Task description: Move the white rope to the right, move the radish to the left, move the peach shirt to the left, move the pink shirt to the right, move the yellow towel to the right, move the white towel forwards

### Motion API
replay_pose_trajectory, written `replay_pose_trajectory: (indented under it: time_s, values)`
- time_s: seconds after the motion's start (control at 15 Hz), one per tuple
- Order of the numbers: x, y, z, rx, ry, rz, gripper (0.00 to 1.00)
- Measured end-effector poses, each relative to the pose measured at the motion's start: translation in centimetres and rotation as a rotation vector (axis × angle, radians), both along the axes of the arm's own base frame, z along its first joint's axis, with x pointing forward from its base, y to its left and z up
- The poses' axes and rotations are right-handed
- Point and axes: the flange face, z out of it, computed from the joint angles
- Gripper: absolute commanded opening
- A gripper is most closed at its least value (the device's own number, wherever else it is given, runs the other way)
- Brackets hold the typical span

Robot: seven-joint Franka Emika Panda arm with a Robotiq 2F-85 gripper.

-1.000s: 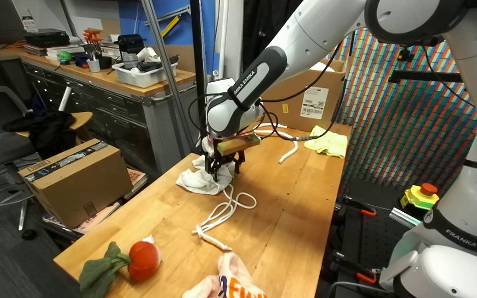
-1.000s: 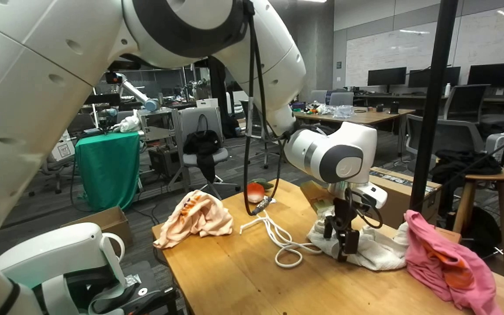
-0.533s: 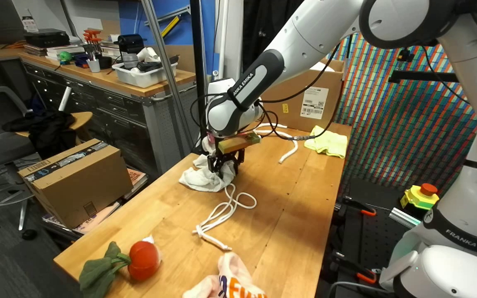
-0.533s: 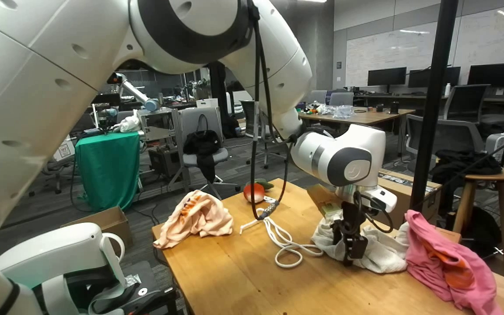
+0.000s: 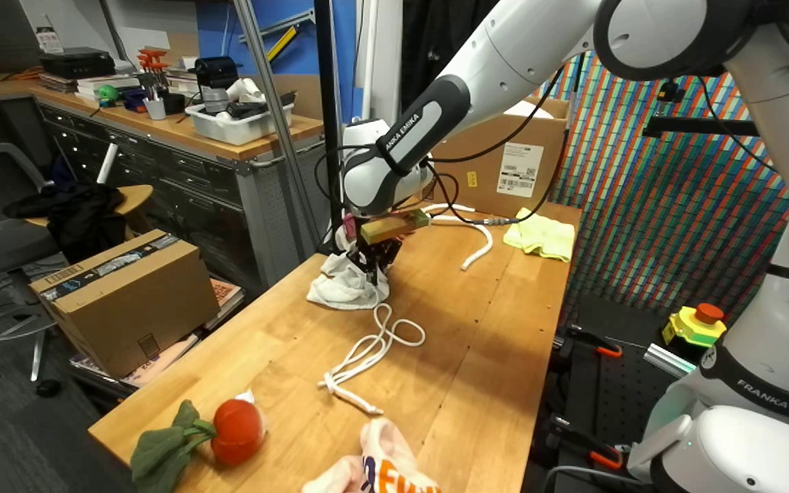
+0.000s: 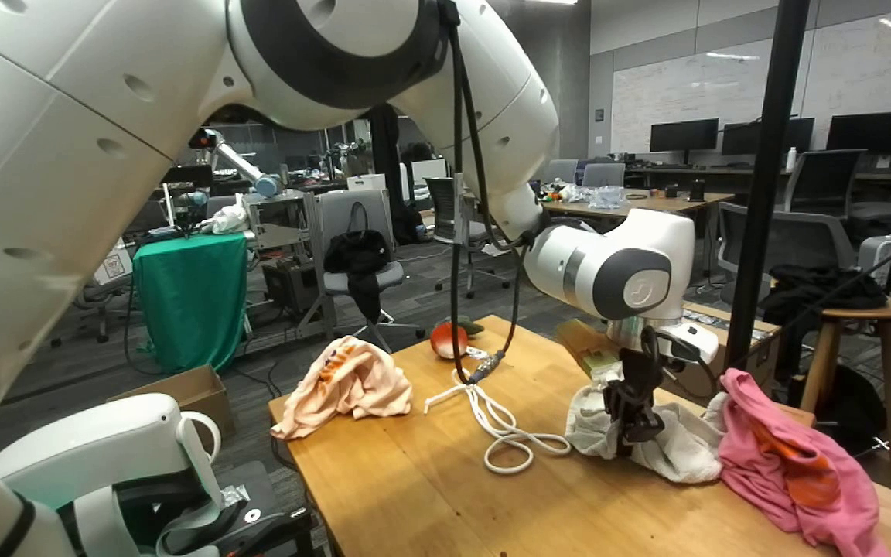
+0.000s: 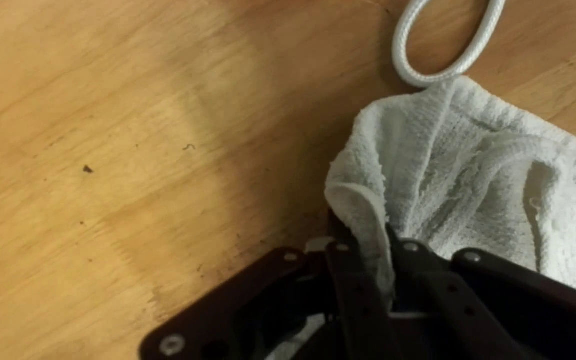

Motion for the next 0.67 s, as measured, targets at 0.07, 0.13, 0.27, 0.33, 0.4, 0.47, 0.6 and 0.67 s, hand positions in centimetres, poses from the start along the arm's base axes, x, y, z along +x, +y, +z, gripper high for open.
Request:
replay_pose_trajectory:
  time_s: [0.07,0.13,0.27,0.33,0.4,0.47,0.6,0.67]
  values:
    - [0.1,0.2,0.3,-0.01,-0.004,0.014,0.09]
    - [0.2,0.5,0.7,-0.02,-0.009,0.031,0.09]
    - [0.4,1.4,2.0,-0.041,-0.025,0.068,0.09]
    - [0.5,1.8,2.8,-0.052,-0.033,0.087,0.08]
    - [0.4,2.2,3.6,-0.064,-0.039,0.104,0.08]
    - [0.3,2.4,4.6,-0.076,-0.043,0.12,0.08]
    - [-0.3,2.5,6.7,-0.093,-0.04,0.14,0.08]
    - [-0.6,2.4,7.9,-0.102,-0.037,0.147,0.08]
